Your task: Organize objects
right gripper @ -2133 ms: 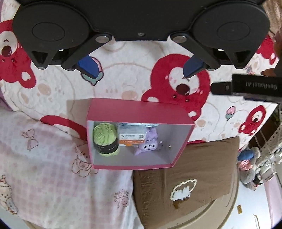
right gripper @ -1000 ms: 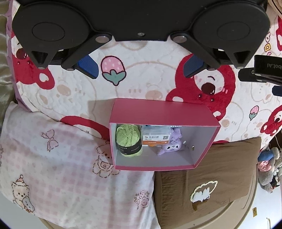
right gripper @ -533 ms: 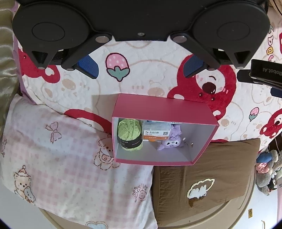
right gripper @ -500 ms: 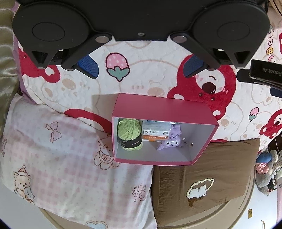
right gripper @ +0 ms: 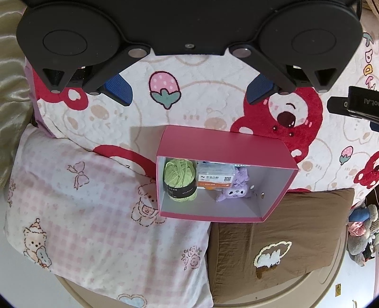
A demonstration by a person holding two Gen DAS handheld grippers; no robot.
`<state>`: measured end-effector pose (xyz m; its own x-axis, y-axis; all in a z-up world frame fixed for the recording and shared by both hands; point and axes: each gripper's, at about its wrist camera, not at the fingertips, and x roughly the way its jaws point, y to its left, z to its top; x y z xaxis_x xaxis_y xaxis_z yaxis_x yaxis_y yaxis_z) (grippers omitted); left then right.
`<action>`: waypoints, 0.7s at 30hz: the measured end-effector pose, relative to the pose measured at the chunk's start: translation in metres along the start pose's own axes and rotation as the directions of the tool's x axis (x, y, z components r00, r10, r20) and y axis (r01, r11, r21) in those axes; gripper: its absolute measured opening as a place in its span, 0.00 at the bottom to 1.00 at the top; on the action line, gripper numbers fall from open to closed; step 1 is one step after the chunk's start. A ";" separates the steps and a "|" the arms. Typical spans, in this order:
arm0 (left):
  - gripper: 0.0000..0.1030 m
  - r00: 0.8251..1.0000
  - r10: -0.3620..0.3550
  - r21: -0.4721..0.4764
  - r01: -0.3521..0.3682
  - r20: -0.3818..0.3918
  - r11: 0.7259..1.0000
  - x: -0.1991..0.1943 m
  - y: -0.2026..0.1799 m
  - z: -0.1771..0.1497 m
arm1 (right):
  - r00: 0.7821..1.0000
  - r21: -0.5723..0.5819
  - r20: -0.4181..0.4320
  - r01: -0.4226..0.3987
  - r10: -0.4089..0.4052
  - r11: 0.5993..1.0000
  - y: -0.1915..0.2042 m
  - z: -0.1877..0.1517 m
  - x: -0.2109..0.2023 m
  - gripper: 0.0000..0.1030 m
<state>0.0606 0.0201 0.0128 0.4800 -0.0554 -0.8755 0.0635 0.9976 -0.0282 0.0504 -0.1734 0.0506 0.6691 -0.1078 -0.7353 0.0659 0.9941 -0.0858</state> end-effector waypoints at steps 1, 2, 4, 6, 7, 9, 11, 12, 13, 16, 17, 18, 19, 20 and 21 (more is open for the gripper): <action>1.00 1.000 0.001 0.001 -0.001 -0.001 1.000 0.000 0.000 0.000 | 1.000 0.000 0.001 0.000 0.000 1.000 0.000 0.000 0.000 1.00; 1.00 1.000 0.001 0.002 -0.001 -0.002 1.000 0.000 0.001 0.000 | 1.000 0.000 0.001 0.001 -0.001 1.000 0.000 0.000 0.000 1.00; 1.00 1.000 -0.001 0.003 0.001 -0.006 1.000 0.000 0.001 0.001 | 1.000 -0.001 -0.001 0.001 -0.001 1.000 0.000 0.000 0.000 1.00; 1.00 1.000 -0.004 0.004 0.004 -0.007 1.000 -0.001 0.002 0.001 | 1.000 -0.005 -0.002 0.006 -0.006 1.000 -0.001 0.000 -0.002 1.00; 1.00 1.000 -0.004 0.006 0.004 -0.006 1.000 -0.001 0.002 0.000 | 1.000 -0.009 0.001 0.009 -0.009 1.000 0.000 0.000 -0.003 1.00; 1.00 1.000 -0.001 0.004 0.001 -0.006 1.000 -0.001 0.002 0.000 | 1.000 -0.012 0.006 0.010 -0.010 1.000 0.000 -0.001 -0.006 1.00; 1.00 1.000 0.002 0.008 -0.002 -0.006 1.000 -0.002 0.001 0.000 | 1.000 -0.010 0.009 0.005 -0.005 1.000 0.000 0.000 -0.008 1.00; 1.00 1.000 0.002 0.009 -0.002 -0.006 1.000 -0.003 0.002 0.000 | 1.000 -0.009 0.009 0.004 -0.004 1.000 0.001 0.000 -0.008 1.00; 1.00 1.000 0.002 0.009 -0.002 -0.005 1.000 -0.003 0.001 0.000 | 1.000 -0.007 0.010 0.004 -0.004 1.000 0.001 0.000 -0.009 1.00; 1.00 1.000 0.001 0.008 -0.001 -0.004 1.000 -0.003 0.002 0.001 | 1.000 -0.007 0.009 0.006 -0.006 1.000 0.002 -0.001 -0.010 1.00; 1.00 1.000 0.002 0.008 -0.002 -0.004 1.000 -0.003 0.002 0.000 | 1.000 -0.006 0.009 0.008 -0.008 1.000 0.002 -0.001 -0.010 1.00; 1.00 1.000 0.002 0.009 -0.002 -0.003 1.000 -0.003 0.001 0.000 | 1.000 -0.007 0.011 0.012 -0.011 1.000 0.002 -0.001 -0.011 1.00; 1.00 1.000 0.004 0.010 -0.004 -0.002 1.000 -0.003 0.001 0.000 | 1.000 -0.008 0.013 0.015 -0.014 1.000 0.003 -0.001 -0.012 1.00; 1.00 1.000 0.006 0.015 -0.006 -0.001 1.000 -0.004 0.002 0.001 | 1.000 -0.008 0.015 0.016 -0.016 1.000 0.003 0.000 -0.013 1.00; 1.00 1.000 0.008 0.024 -0.008 -0.001 1.000 -0.004 0.002 0.001 | 1.000 -0.006 0.016 0.015 -0.015 1.000 0.004 0.000 -0.014 1.00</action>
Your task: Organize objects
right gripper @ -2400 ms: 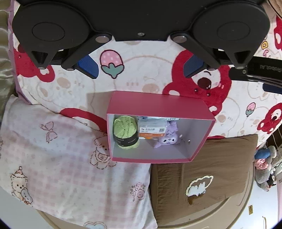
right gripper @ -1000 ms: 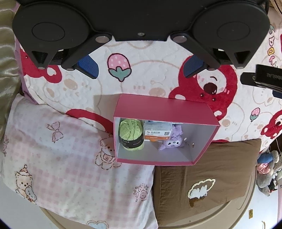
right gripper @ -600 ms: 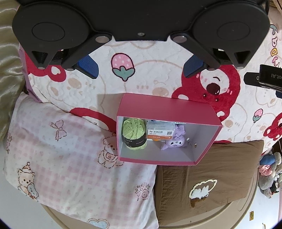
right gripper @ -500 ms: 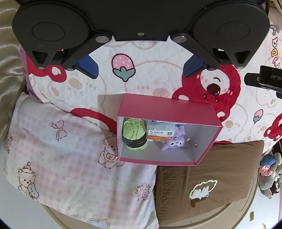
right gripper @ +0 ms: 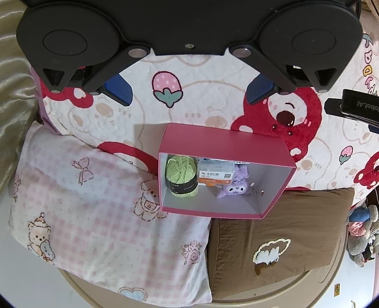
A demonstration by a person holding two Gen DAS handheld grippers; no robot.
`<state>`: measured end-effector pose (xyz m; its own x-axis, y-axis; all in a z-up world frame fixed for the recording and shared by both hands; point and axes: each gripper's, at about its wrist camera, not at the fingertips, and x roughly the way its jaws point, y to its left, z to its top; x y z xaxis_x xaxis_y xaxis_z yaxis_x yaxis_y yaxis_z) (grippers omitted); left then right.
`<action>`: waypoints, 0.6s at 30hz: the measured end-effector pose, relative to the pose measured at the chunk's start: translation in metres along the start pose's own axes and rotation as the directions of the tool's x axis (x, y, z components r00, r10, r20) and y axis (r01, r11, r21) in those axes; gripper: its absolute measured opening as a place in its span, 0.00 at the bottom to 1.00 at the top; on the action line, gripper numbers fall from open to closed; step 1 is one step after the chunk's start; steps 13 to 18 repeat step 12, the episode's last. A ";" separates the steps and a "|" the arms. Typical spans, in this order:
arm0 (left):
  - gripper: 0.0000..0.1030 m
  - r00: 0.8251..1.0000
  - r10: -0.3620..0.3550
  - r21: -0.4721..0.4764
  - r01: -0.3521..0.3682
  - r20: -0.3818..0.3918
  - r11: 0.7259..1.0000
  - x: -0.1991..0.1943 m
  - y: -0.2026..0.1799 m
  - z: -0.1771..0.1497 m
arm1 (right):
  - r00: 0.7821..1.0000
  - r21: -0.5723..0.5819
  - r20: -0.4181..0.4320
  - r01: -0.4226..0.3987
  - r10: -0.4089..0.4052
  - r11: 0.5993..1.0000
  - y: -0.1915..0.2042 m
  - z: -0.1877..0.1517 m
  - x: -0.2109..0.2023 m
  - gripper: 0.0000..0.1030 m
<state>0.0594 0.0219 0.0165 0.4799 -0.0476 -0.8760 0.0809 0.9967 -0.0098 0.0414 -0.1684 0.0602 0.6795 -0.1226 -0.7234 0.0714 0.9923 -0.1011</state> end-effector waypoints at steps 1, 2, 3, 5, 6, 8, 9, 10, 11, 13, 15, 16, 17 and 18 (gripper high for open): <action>1.00 1.000 0.002 0.009 -0.002 0.000 1.000 -0.001 -0.001 0.000 | 1.000 0.005 -0.001 -0.004 0.004 1.000 0.000 0.000 0.000 1.00; 1.00 1.000 0.003 0.015 -0.004 0.001 1.000 -0.001 -0.001 0.000 | 1.000 0.009 -0.003 -0.009 0.009 1.000 -0.001 0.000 0.000 1.00; 1.00 1.000 0.005 0.017 -0.005 0.002 1.000 -0.001 -0.001 0.000 | 1.000 0.014 -0.006 -0.012 0.012 1.000 -0.002 0.000 0.000 1.00; 1.00 1.000 0.004 0.017 -0.004 0.001 1.000 -0.001 -0.001 0.000 | 1.000 0.019 -0.010 -0.016 0.016 1.000 -0.002 0.000 0.001 1.00; 1.00 1.000 0.002 0.017 -0.002 0.000 1.000 -0.001 -0.001 0.000 | 1.000 0.021 -0.011 -0.016 0.016 1.000 -0.002 0.000 0.001 1.00; 1.00 1.000 0.004 0.017 -0.004 0.001 1.000 -0.001 -0.001 -0.001 | 1.000 0.018 -0.012 -0.014 0.015 1.000 -0.001 0.000 0.001 1.00; 1.00 1.000 0.004 0.018 -0.004 0.003 1.000 -0.001 0.000 -0.001 | 1.000 0.018 -0.015 -0.018 0.019 1.000 -0.001 0.000 0.001 1.00; 1.00 1.000 0.007 0.022 -0.007 0.003 1.000 -0.001 0.000 0.000 | 0.999 0.023 -0.026 -0.033 0.034 0.999 -0.001 0.000 0.002 1.00; 1.00 1.000 0.011 0.024 -0.011 0.003 1.000 -0.001 0.000 0.000 | 0.997 0.036 -0.042 -0.058 0.060 0.998 -0.002 0.000 0.003 1.00; 1.00 1.000 0.014 0.023 -0.014 0.003 1.000 -0.001 0.000 0.000 | 0.996 0.048 -0.046 -0.075 0.077 0.996 -0.003 -0.001 0.003 1.00; 1.00 1.000 0.014 0.023 -0.014 0.003 1.000 -0.001 0.000 0.000 | 0.996 0.048 -0.046 -0.075 0.077 0.996 -0.003 -0.001 0.003 1.00; 1.00 1.000 0.014 0.023 -0.014 0.003 1.000 -0.001 0.000 0.000 | 0.996 0.048 -0.046 -0.075 0.077 0.996 -0.003 -0.001 0.003 1.00; 1.00 1.000 0.014 0.023 -0.014 0.003 1.000 -0.001 0.000 0.000 | 0.996 0.048 -0.046 -0.075 0.077 0.996 -0.003 -0.001 0.003 1.00; 1.00 1.000 0.014 0.023 -0.014 0.003 1.000 -0.001 0.000 0.000 | 0.996 0.048 -0.046 -0.075 0.077 0.996 -0.003 -0.001 0.003 1.00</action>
